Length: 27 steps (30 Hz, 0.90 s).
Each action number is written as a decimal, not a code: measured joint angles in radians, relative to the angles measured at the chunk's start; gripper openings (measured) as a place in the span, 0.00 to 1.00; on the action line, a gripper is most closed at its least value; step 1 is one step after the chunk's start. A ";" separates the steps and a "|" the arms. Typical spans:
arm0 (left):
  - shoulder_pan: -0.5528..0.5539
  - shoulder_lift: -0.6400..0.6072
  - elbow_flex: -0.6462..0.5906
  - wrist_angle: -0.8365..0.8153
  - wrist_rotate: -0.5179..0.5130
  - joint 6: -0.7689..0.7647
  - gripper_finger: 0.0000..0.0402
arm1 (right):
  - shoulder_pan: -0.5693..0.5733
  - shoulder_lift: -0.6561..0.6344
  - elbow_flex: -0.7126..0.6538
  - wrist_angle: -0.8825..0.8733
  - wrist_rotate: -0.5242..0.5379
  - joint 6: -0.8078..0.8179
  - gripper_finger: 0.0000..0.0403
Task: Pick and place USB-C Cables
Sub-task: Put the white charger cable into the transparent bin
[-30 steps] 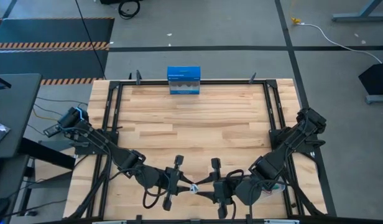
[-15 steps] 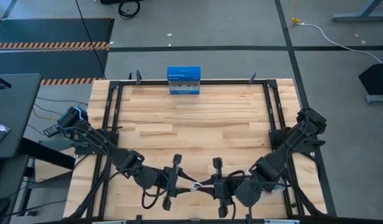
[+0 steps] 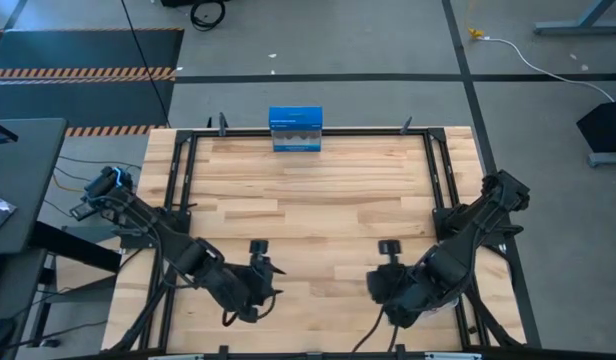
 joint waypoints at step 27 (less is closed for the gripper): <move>-0.050 0.000 0.000 -0.212 0.000 -0.189 0.47 | 0.079 0.001 -0.404 0.075 -0.378 0.484 0.36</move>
